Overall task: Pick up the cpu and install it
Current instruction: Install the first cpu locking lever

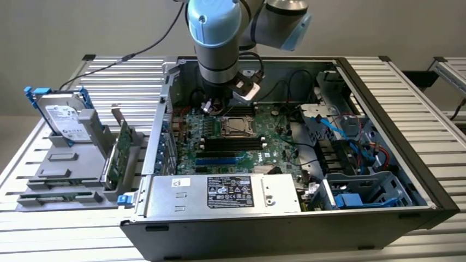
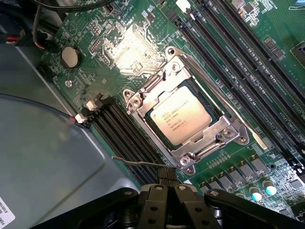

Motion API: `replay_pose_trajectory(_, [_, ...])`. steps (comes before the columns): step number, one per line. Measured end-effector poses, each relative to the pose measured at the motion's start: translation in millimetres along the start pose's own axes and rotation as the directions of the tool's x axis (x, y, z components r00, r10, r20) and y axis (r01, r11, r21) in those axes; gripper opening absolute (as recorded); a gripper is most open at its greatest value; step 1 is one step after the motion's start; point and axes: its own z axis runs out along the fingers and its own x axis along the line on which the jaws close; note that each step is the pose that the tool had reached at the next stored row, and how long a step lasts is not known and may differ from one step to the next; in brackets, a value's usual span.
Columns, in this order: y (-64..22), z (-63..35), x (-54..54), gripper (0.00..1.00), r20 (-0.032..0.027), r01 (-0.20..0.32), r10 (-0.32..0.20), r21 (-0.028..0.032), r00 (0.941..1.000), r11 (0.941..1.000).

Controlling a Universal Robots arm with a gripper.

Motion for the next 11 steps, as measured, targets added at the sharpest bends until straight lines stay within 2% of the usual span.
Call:
replay_pose_trajectory(3, [0.1,0.3,-0.1,0.11,0.0004,0.002,-0.002,0.0007,1.0,1.0])
replay_pose_trajectory(11, [0.7,2.3,-0.3,0.11,0.004,0.035,-0.036,0.0087,0.9994,0.9993])
